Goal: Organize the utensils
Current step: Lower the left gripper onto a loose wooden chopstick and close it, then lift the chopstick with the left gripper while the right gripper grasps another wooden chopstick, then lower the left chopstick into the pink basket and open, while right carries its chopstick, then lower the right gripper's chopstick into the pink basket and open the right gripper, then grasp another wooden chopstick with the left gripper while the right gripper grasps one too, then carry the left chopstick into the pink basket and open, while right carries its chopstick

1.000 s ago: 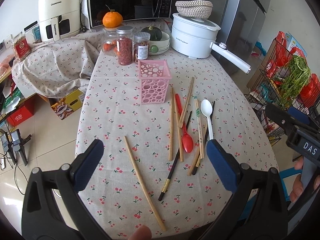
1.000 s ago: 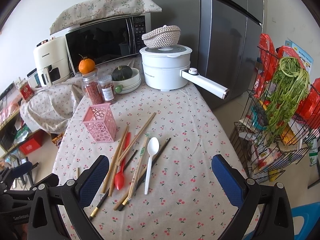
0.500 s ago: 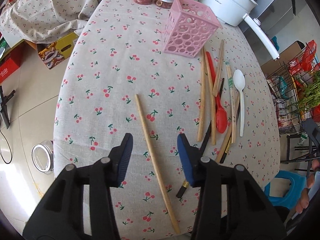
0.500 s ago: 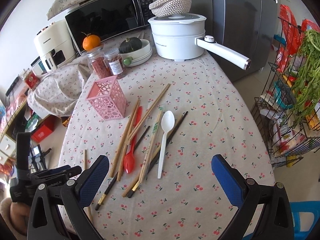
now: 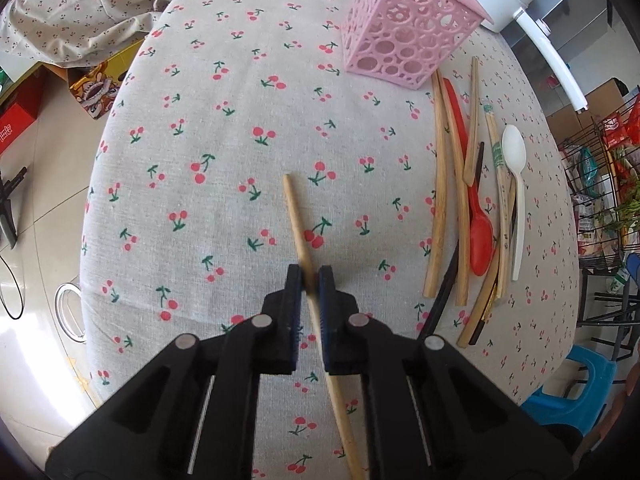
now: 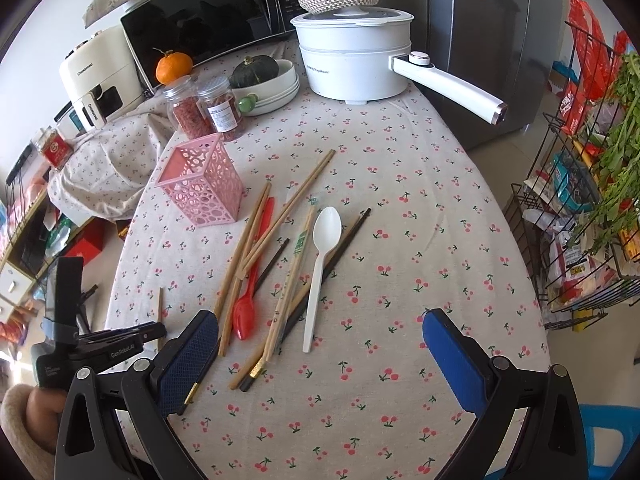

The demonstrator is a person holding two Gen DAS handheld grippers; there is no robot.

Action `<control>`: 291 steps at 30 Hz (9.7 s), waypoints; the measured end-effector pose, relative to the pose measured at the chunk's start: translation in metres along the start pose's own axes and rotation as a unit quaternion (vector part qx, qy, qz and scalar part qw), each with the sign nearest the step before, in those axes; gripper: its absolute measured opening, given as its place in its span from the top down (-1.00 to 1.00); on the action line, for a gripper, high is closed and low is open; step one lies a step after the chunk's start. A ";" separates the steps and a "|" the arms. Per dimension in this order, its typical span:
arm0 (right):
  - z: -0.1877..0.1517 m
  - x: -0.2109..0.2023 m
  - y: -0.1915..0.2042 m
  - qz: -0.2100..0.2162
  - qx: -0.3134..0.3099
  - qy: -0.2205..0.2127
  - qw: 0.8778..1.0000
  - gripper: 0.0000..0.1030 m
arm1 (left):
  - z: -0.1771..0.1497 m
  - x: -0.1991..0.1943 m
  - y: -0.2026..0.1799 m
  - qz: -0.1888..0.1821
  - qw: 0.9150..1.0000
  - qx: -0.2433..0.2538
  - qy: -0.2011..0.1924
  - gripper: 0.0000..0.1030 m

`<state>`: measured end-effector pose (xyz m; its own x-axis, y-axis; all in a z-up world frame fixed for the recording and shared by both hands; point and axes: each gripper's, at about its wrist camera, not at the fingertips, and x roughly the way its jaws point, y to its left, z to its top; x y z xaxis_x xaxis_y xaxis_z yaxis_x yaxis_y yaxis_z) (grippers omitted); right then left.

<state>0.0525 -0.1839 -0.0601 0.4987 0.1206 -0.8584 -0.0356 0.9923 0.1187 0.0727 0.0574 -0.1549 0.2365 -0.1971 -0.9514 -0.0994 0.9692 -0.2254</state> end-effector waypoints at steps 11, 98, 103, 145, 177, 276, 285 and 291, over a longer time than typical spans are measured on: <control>0.029 0.036 -0.037 0.063 0.081 0.036 0.994 -0.76 | 0.018 -0.068 -0.026 -0.040 0.992 0.043 -0.111 0.87; 0.146 -0.023 0.004 0.179 0.094 -0.186 0.962 0.91 | 0.160 -0.089 -0.037 -0.052 0.967 -0.018 -0.247 -0.06; 0.152 -0.036 0.016 0.194 0.097 -0.218 0.952 0.91 | 0.133 -0.105 -0.031 -0.031 0.971 -0.002 -0.236 -0.36; 0.157 0.044 0.041 0.148 0.088 -0.162 0.972 -0.40 | 0.066 -0.067 -0.009 0.000 0.987 0.016 -0.161 -0.56; 0.058 0.060 -0.047 0.051 0.103 0.008 0.993 -0.56 | 0.068 0.027 -0.070 -0.120 0.989 0.052 -0.075 0.76; 0.082 -0.007 0.020 0.156 -0.002 -0.158 0.975 0.88 | 0.044 -0.173 -0.017 -0.104 0.931 0.068 -0.344 0.88; 0.093 -0.022 0.015 0.169 0.018 -0.183 0.968 0.88 | 0.059 -0.177 -0.010 -0.111 0.878 -0.013 -0.465 0.88; 0.097 -0.016 0.016 0.167 0.022 -0.185 0.968 0.88 | 0.078 -0.145 -0.014 -0.101 0.878 -0.045 -0.466 0.88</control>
<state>0.1279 -0.1726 0.0040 0.7416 0.4074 -0.5330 -0.2155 0.8970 0.3858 0.1151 0.0840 0.0024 0.9417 -0.1173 -0.3154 -0.0302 0.9041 -0.4263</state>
